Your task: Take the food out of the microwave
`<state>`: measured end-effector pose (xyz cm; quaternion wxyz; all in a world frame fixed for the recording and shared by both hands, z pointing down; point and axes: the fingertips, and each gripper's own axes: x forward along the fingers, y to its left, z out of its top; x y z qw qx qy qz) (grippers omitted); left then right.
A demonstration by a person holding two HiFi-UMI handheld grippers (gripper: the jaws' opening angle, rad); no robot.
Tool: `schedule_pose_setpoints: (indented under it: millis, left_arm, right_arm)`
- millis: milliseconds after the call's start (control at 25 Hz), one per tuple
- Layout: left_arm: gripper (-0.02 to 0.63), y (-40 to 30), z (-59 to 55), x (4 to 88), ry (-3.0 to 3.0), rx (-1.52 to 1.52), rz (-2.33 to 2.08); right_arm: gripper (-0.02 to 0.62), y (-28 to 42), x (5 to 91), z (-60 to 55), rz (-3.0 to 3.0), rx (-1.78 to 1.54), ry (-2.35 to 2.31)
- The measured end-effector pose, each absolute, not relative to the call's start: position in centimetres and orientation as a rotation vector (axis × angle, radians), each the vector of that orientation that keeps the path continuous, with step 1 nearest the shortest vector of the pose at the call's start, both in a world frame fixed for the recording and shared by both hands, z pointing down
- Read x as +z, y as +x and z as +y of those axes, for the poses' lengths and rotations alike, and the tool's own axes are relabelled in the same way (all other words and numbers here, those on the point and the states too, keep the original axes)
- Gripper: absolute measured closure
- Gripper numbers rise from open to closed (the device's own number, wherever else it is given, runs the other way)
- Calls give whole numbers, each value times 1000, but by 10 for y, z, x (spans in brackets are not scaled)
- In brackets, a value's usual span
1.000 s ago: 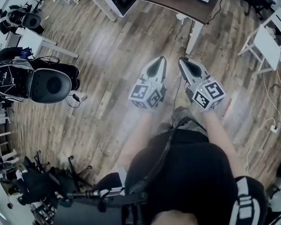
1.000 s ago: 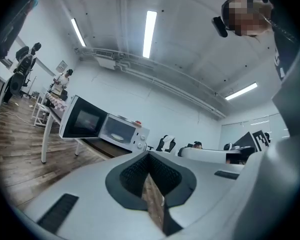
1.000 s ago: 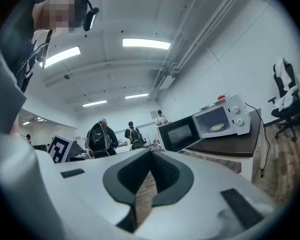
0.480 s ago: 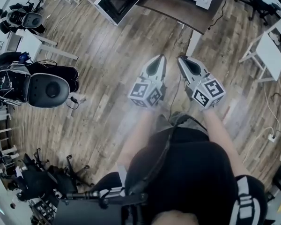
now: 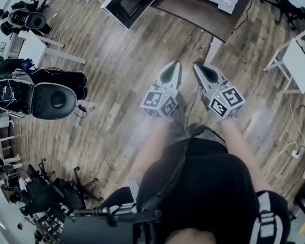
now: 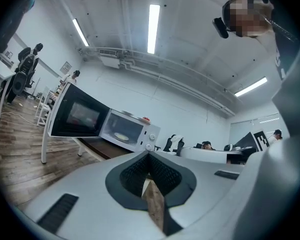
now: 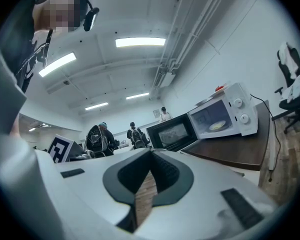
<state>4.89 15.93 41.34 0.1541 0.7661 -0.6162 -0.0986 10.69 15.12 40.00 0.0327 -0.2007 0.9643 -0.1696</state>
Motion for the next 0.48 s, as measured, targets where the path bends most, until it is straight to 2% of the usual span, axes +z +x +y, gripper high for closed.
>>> schedule_pose_setpoints:
  millis: [480]
  left_arm:
    - [603, 13, 48, 408, 2307, -256, -1599]
  right_arm:
    - [592, 63, 397, 56, 2929, -529, -789]
